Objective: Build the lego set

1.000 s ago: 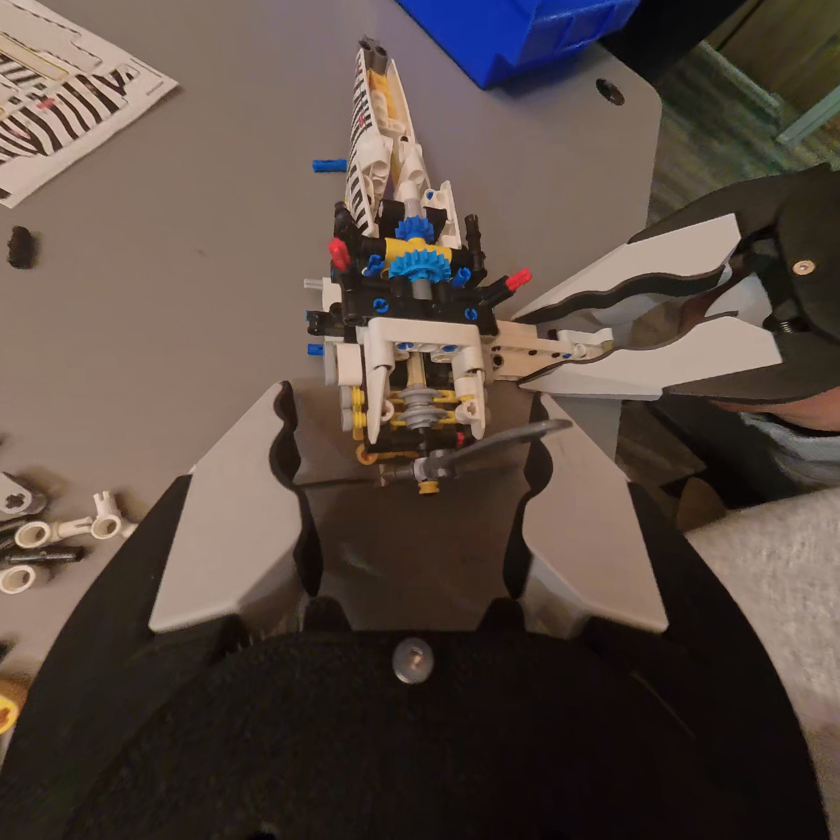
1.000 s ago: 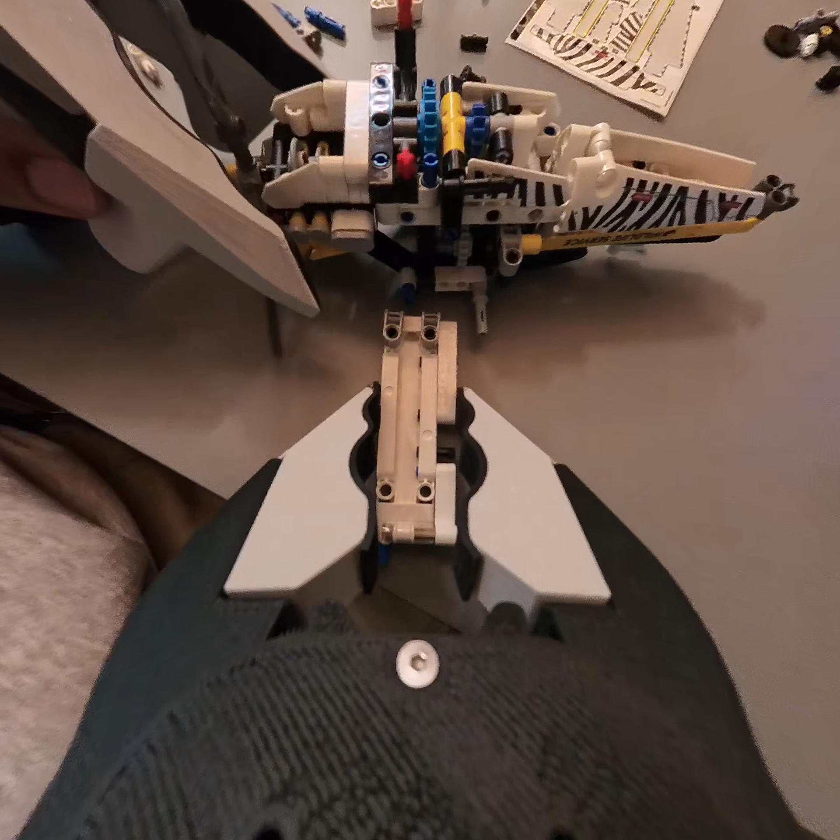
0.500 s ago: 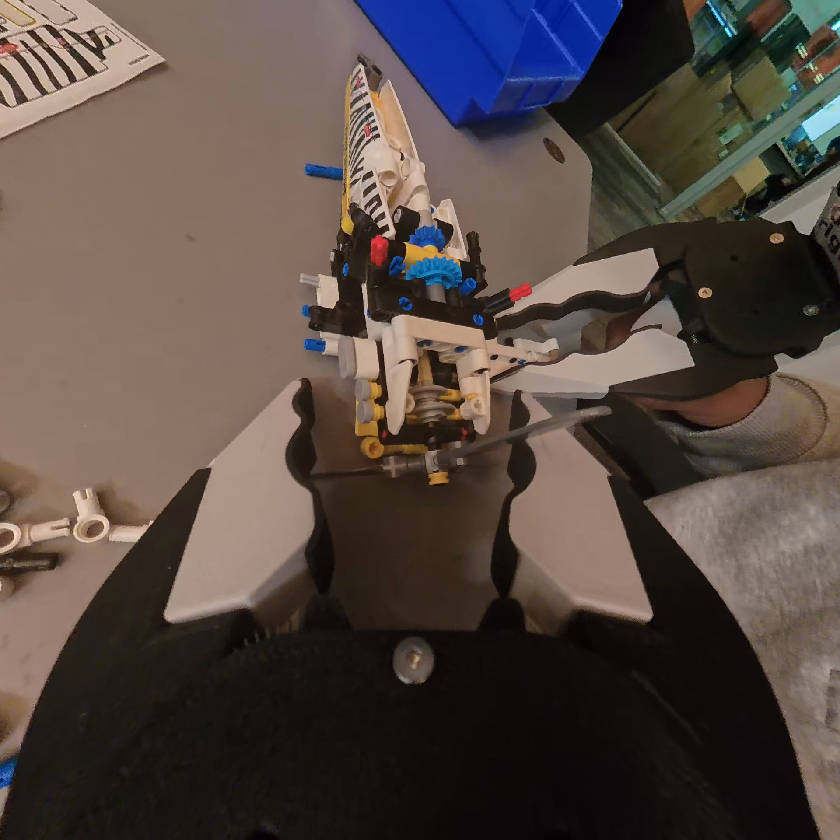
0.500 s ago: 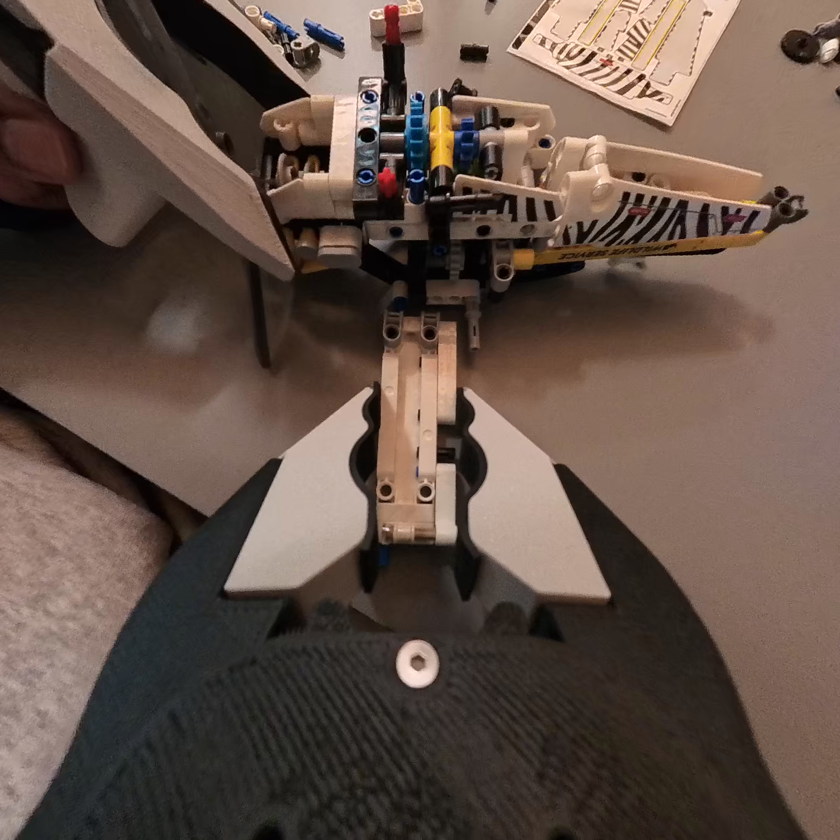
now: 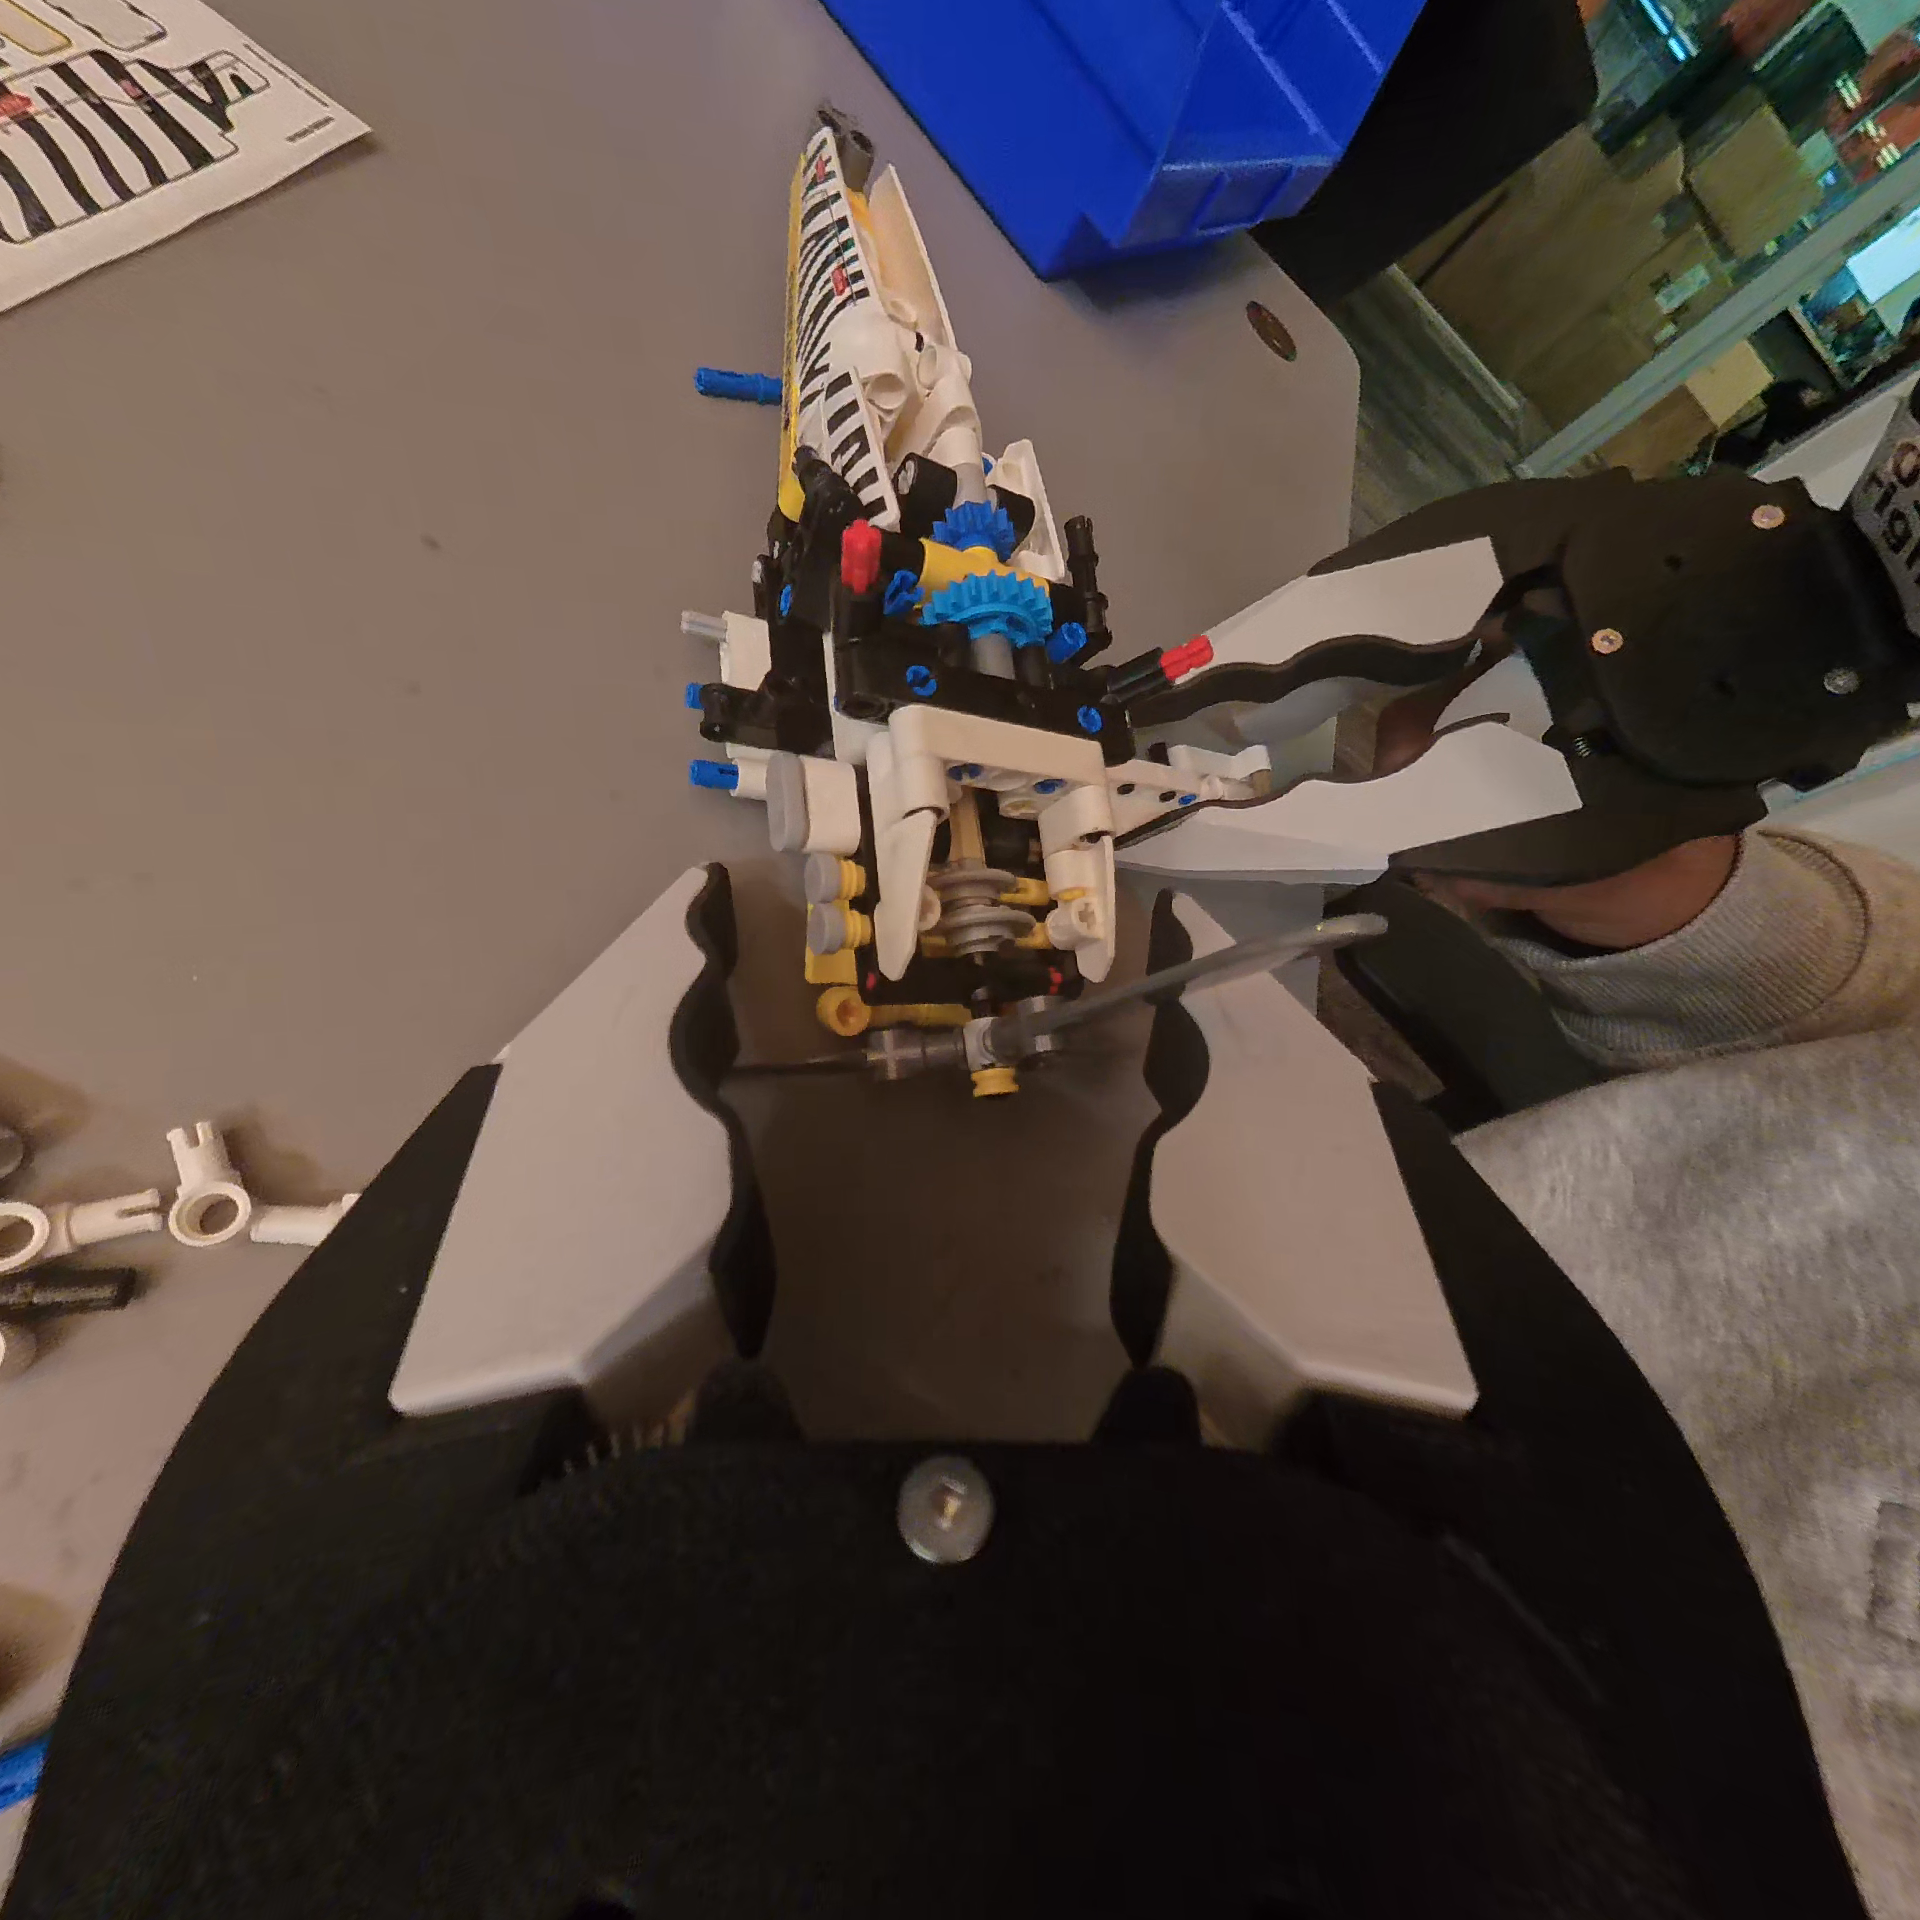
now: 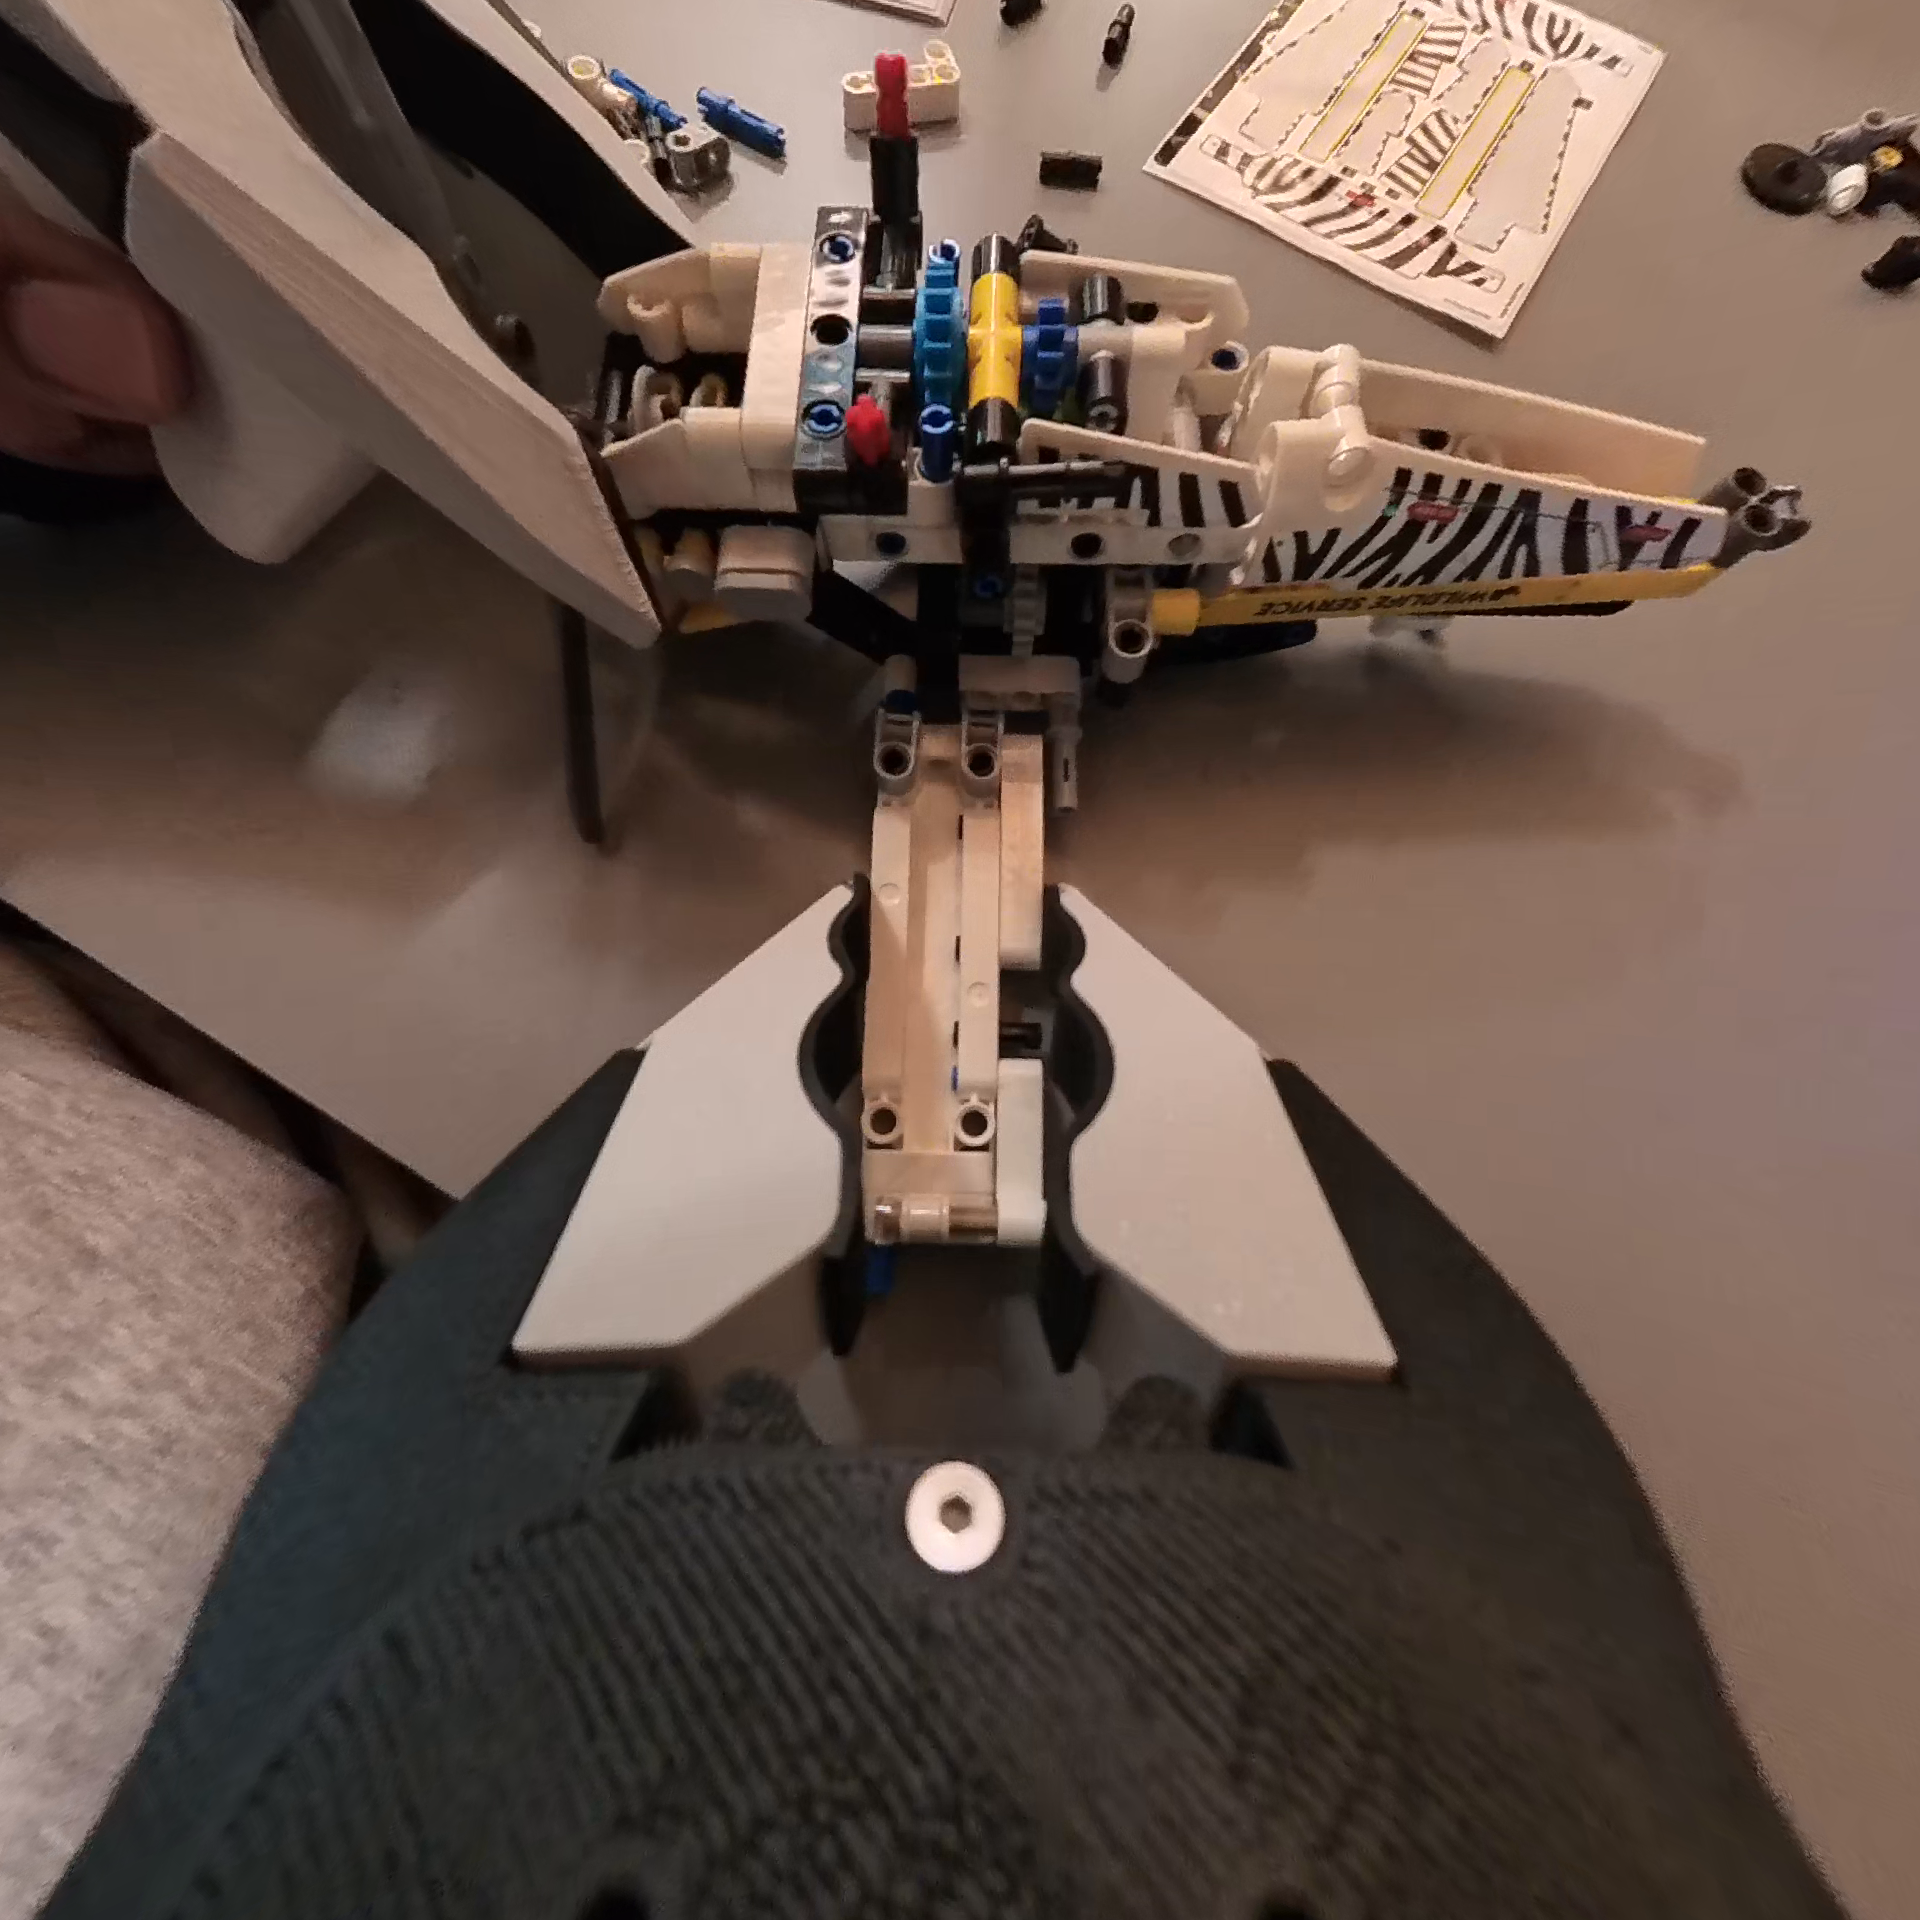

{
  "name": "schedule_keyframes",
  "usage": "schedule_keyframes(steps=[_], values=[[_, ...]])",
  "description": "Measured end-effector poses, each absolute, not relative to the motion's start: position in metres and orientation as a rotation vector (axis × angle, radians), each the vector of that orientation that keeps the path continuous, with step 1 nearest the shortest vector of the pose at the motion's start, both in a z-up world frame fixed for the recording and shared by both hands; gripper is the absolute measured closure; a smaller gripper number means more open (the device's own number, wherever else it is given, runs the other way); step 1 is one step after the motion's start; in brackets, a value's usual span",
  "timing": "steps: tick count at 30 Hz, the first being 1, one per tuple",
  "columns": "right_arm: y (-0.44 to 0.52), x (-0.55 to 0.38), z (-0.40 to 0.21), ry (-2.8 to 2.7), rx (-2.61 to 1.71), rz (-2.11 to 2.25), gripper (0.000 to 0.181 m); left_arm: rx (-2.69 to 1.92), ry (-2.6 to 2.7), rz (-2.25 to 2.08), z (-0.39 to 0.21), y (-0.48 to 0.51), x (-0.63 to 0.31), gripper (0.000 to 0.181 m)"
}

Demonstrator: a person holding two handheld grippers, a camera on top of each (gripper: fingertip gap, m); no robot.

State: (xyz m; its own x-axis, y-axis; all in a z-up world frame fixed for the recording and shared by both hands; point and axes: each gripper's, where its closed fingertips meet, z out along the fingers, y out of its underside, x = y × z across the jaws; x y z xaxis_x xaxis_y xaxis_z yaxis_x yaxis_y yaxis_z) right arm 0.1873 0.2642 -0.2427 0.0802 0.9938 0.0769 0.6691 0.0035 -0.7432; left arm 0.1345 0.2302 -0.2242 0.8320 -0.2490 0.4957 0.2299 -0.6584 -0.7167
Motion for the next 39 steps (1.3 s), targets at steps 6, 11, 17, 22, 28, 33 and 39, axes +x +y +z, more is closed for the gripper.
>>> schedule_keyframes(steps=[6, 11, 17, 22, 28, 33, 39], values=[[0.265, 0.188, -0.241, -1.663, -1.716, 0.648, 0.150, -2.178, 0.024, -0.724, -0.225, 0.230, 0.135, 0.108], [0.266, 0.188, -0.242, -1.674, -1.707, 0.649, 0.150, -2.177, 0.031, -0.737, -0.225, 0.230, 0.136, 0.111], [0.268, 0.186, -0.243, -1.689, -1.701, 0.653, 0.150, -2.186, 0.068, -0.732, -0.225, 0.228, 0.139, 0.122], [0.270, 0.187, -0.242, -1.703, -1.683, 0.648, 0.150, -2.180, 0.059, -0.766, -0.225, 0.228, 0.139, 0.124], [0.273, 0.186, -0.243, -1.678, -1.685, 0.690, 0.150, -2.200, 0.074, -0.767, -0.227, 0.226, 0.139, 0.125], [0.275, 0.184, -0.242, -1.667, -1.690, 0.743, 0.150, -2.164, 0.050, -0.793, -0.221, 0.224, 0.137, 0.122], [0.275, 0.183, -0.242, -1.682, -1.677, 0.758, 0.150, -2.131, 0.038, -0.675, -0.216, 0.231, 0.132, 0.101]])
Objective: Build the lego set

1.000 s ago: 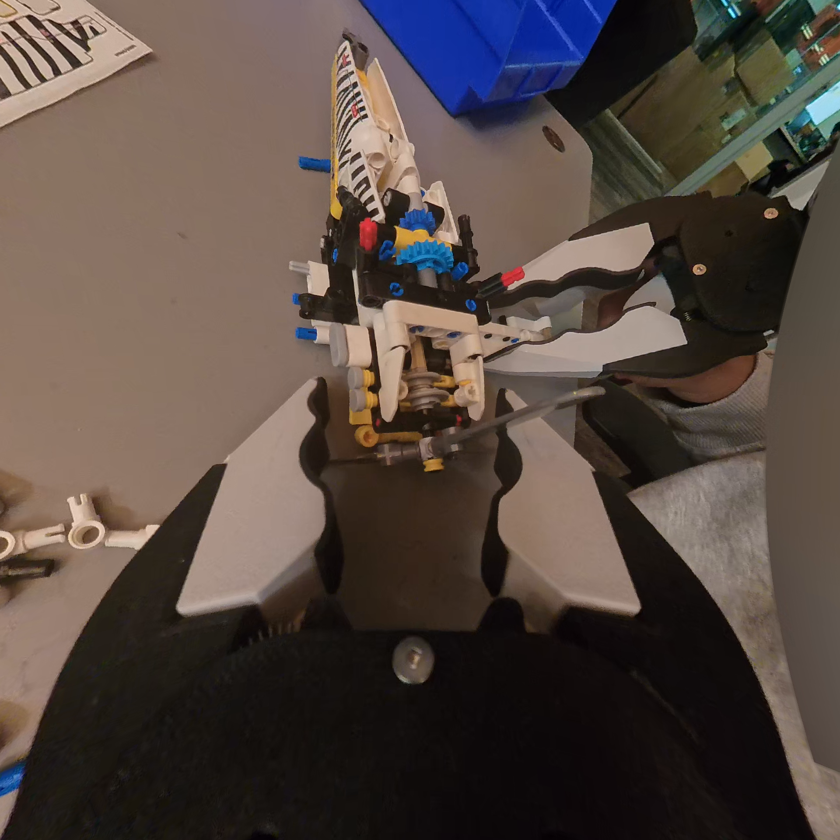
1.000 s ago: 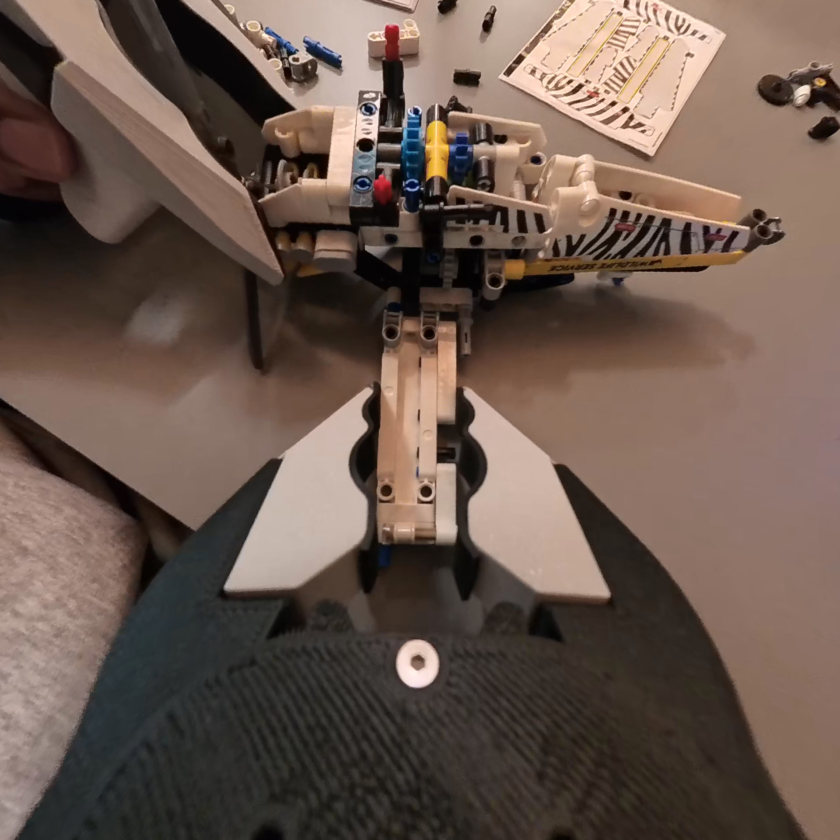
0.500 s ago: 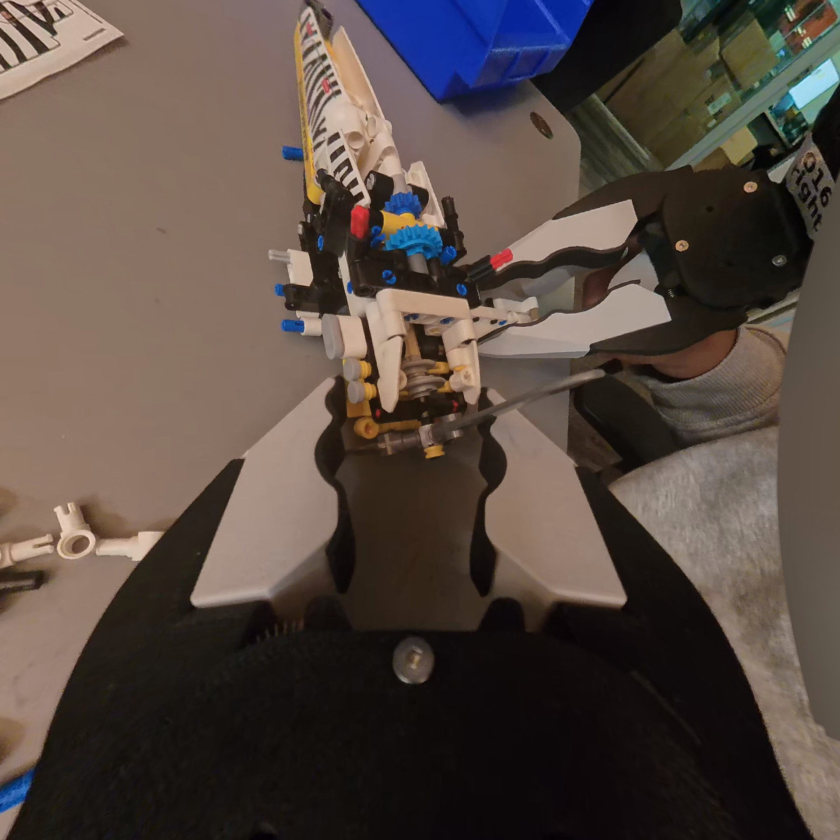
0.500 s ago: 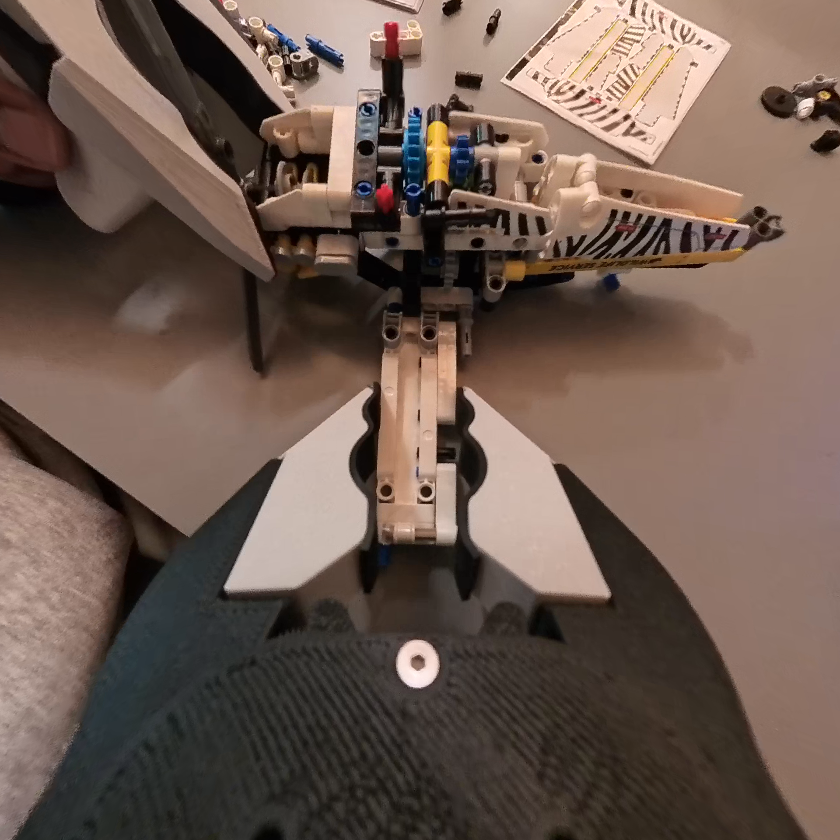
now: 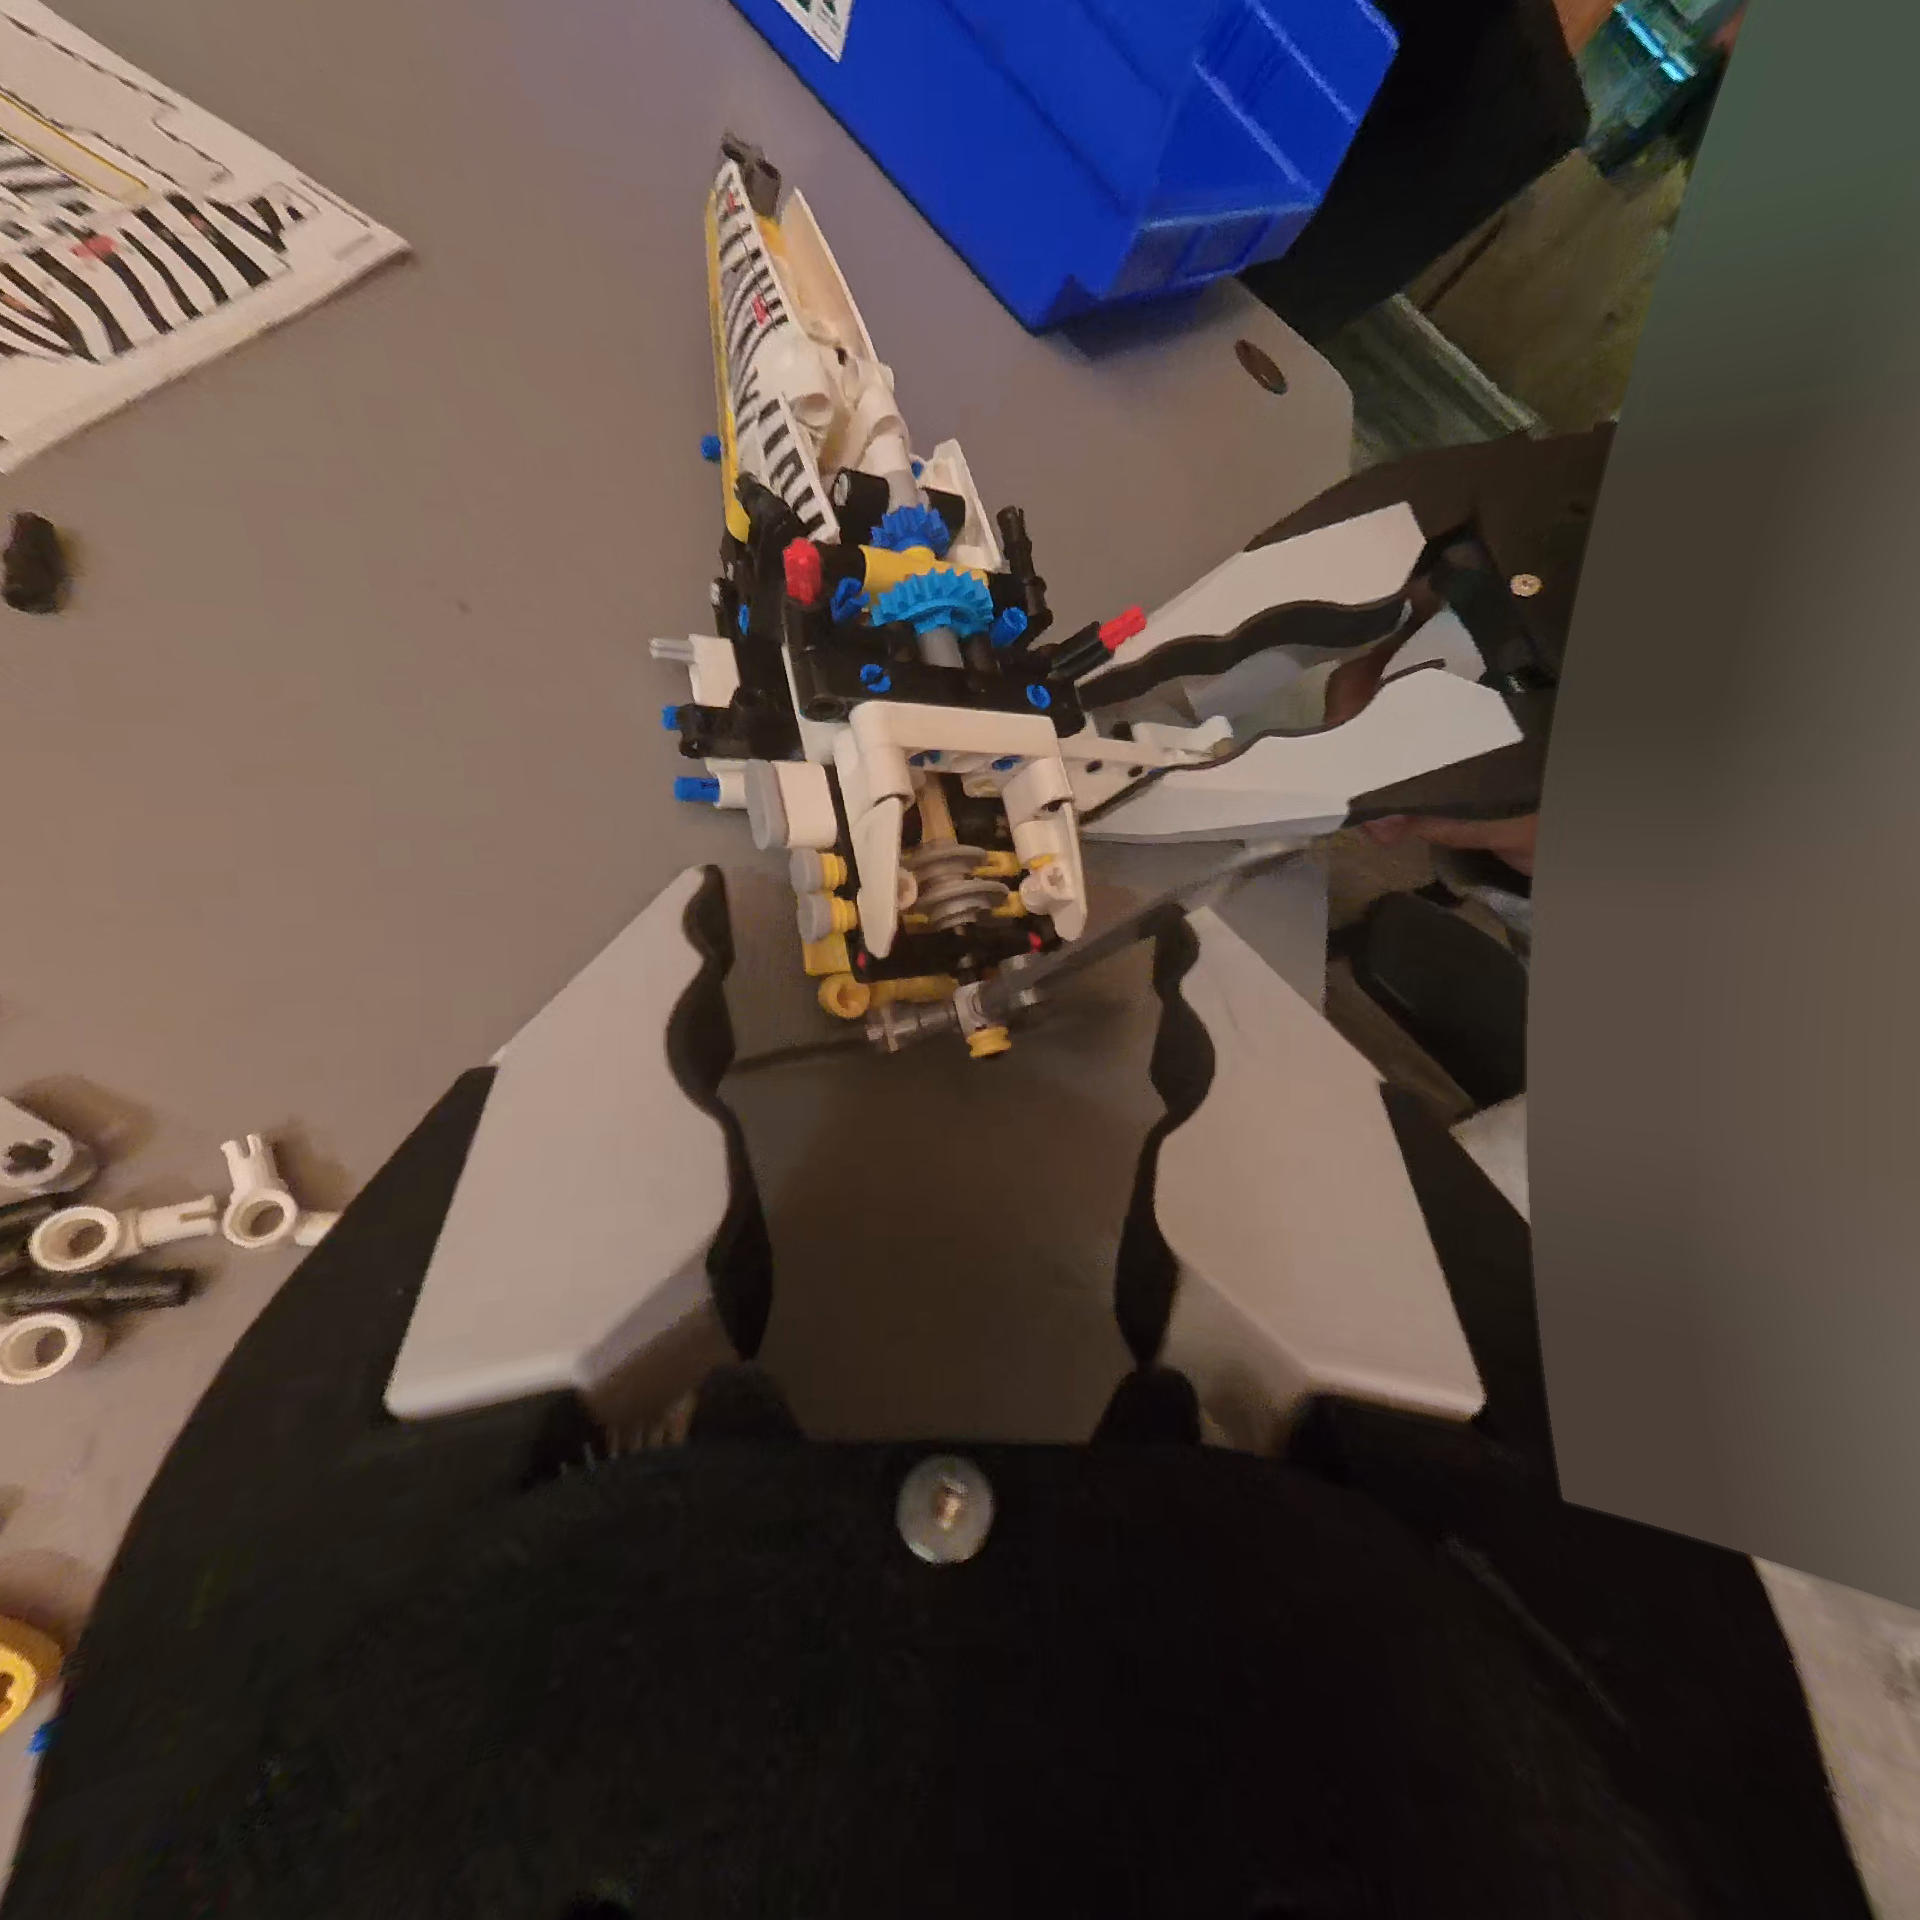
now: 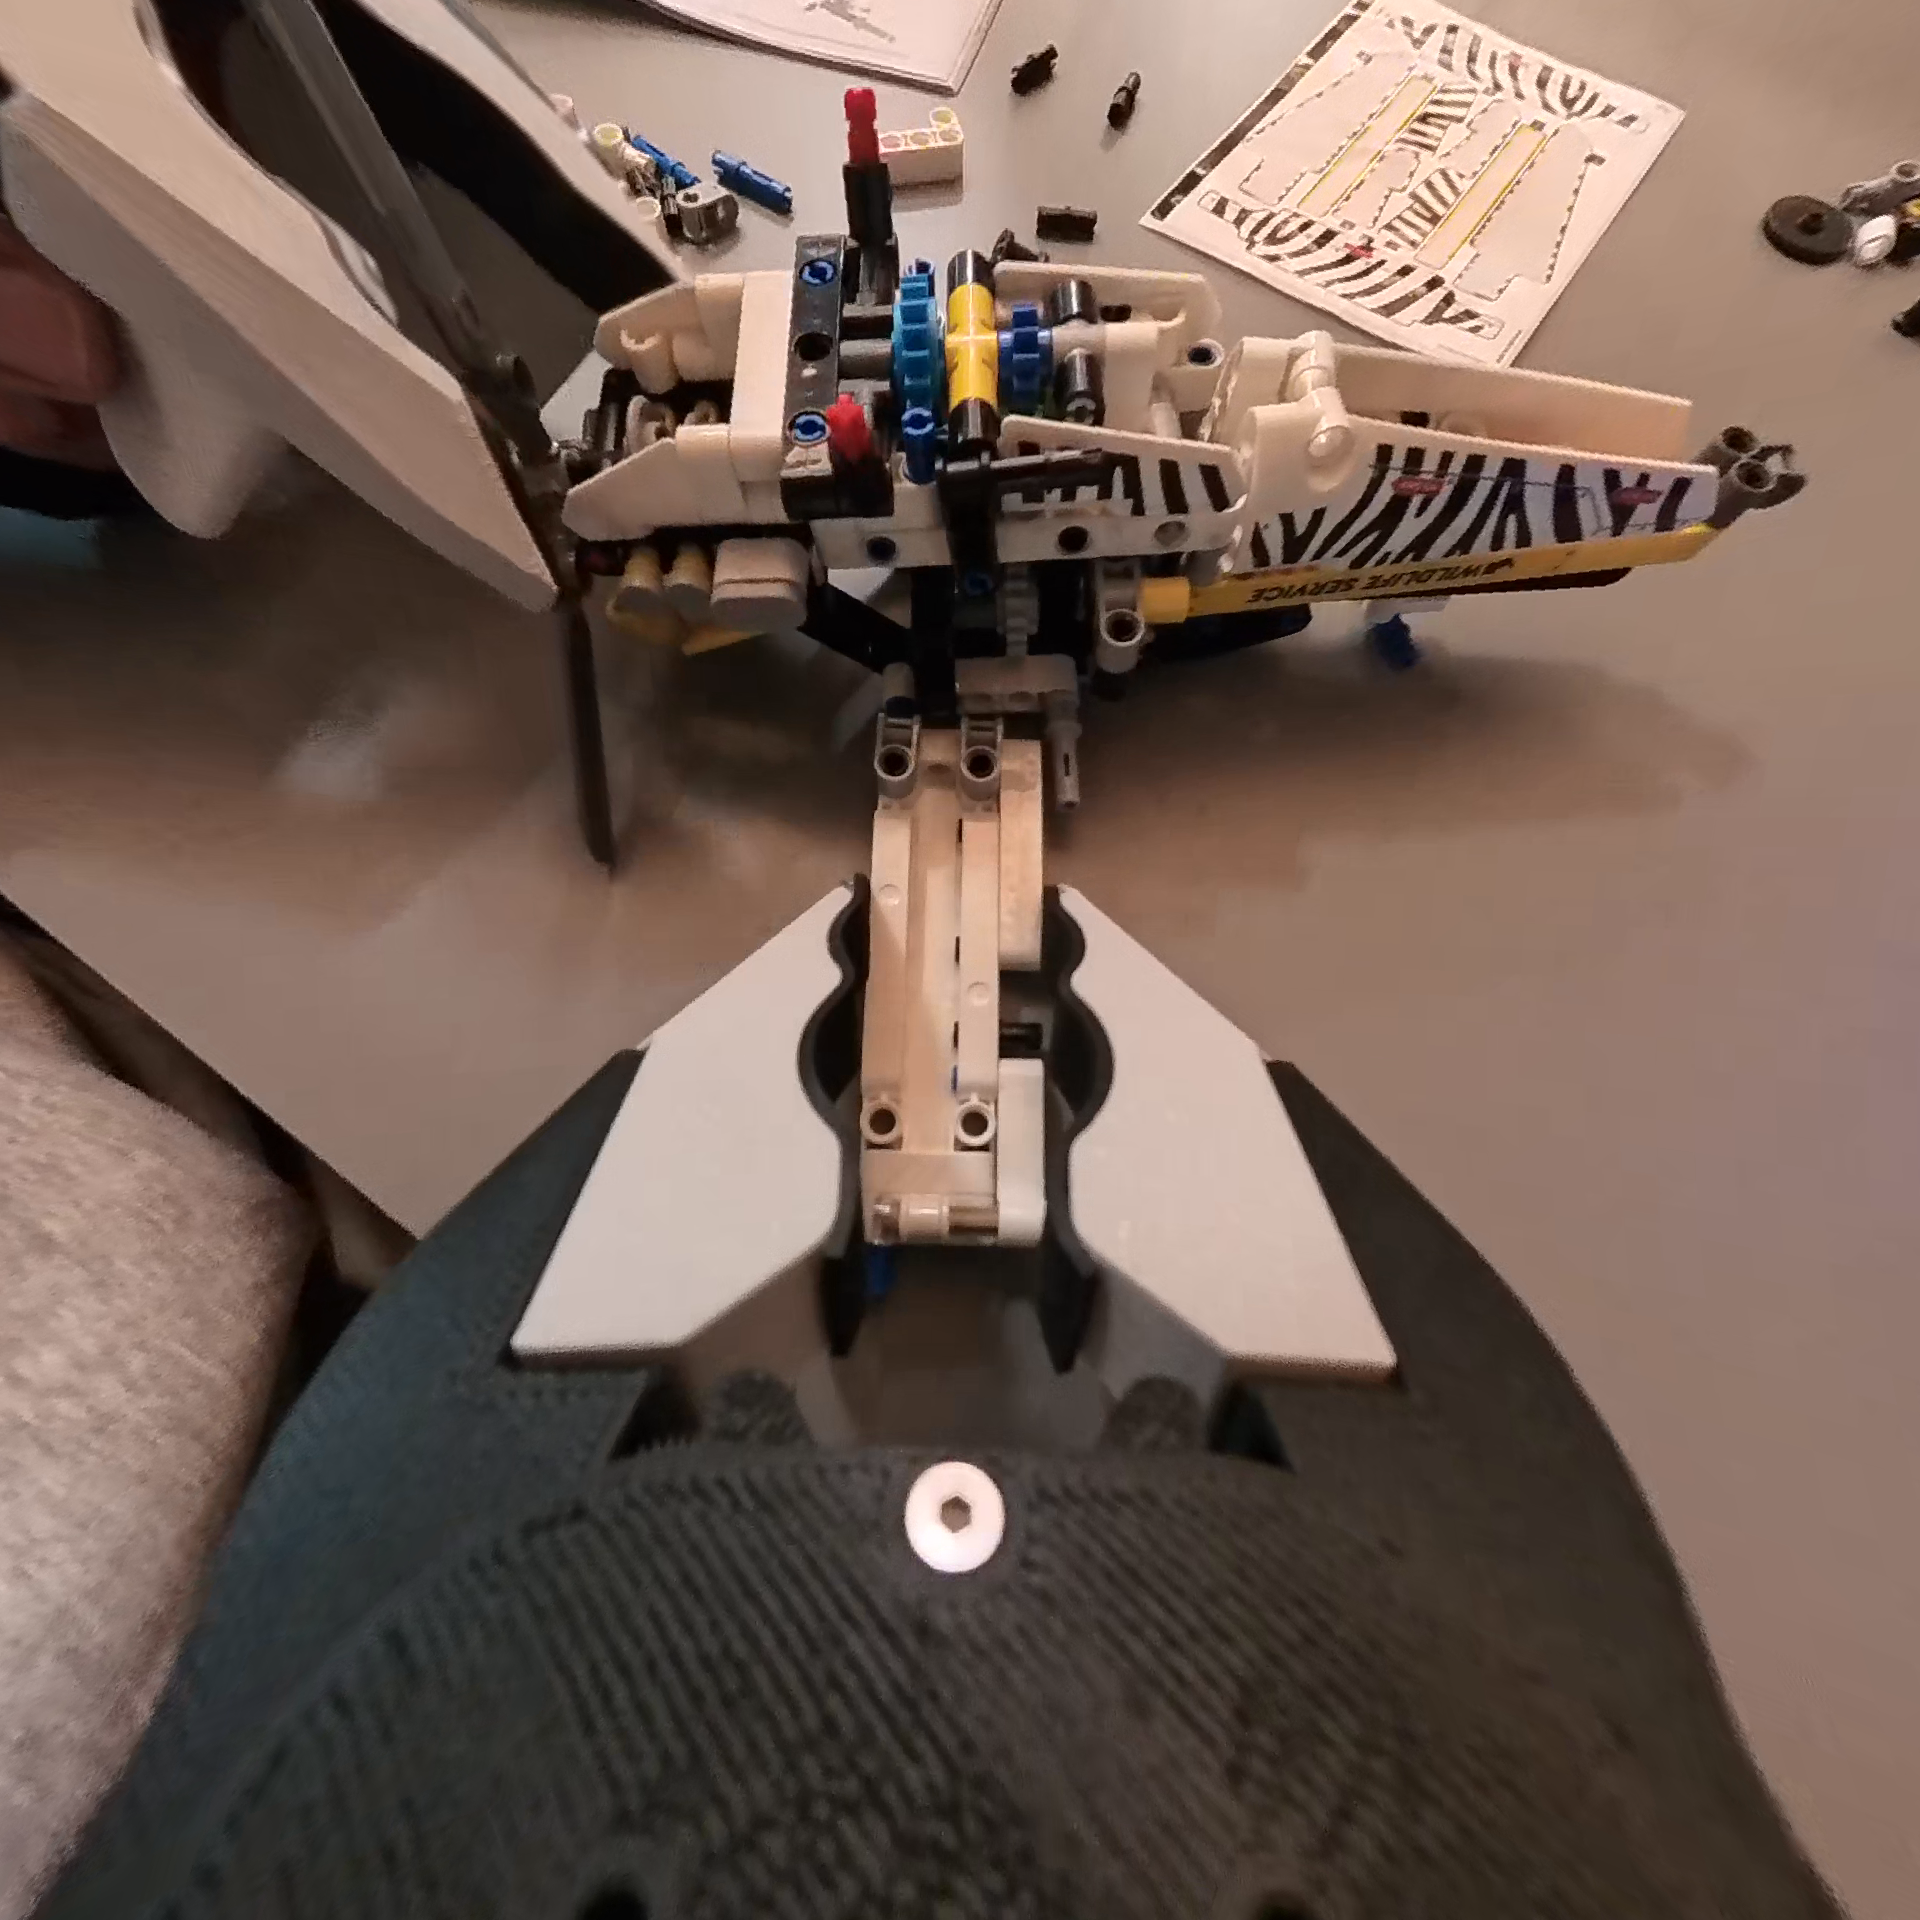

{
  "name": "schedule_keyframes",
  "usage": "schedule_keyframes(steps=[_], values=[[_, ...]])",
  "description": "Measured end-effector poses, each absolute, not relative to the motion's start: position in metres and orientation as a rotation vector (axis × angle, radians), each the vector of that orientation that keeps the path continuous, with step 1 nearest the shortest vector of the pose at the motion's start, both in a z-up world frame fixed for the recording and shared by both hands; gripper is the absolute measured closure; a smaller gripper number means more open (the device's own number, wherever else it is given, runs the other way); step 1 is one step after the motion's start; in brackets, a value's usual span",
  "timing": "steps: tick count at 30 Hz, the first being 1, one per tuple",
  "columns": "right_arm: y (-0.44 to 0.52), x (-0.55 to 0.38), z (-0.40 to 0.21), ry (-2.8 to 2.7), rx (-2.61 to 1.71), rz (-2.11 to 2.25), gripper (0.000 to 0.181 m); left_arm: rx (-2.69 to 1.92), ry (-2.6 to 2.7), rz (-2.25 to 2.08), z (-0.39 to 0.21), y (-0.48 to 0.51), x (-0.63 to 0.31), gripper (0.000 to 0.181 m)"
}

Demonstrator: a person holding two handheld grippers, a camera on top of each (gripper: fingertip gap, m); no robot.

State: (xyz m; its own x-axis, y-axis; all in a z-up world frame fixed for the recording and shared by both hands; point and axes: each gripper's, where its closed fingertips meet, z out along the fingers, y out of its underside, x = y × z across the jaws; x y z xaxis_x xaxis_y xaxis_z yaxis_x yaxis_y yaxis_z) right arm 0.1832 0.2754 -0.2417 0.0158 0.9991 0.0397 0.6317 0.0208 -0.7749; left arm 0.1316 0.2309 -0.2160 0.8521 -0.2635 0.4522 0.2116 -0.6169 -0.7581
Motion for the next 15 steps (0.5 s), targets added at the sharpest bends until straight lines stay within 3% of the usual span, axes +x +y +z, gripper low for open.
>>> schedule_keyframes(steps=[3, 6, 11, 15], values=[[0.276, 0.183, -0.242, -1.694, -1.672, 0.747, 0.150, -2.156, 0.044, -0.623, -0.220, 0.237, 0.133, 0.086], [0.275, 0.183, -0.242, -1.710, -1.660, 0.730, 0.150, -2.191, 0.047, -0.633, -0.225, 0.242, 0.136, 0.083], [0.278, 0.182, -0.241, -1.728, -1.641, 0.709, 0.150, -2.233, 0.071, -0.560, -0.231, 0.247, 0.133, 0.087], [0.278, 0.180, -0.242, -1.726, -1.656, 0.713, 0.150, -2.257, 0.075, -0.501, -0.234, 0.248, 0.129, 0.101]])
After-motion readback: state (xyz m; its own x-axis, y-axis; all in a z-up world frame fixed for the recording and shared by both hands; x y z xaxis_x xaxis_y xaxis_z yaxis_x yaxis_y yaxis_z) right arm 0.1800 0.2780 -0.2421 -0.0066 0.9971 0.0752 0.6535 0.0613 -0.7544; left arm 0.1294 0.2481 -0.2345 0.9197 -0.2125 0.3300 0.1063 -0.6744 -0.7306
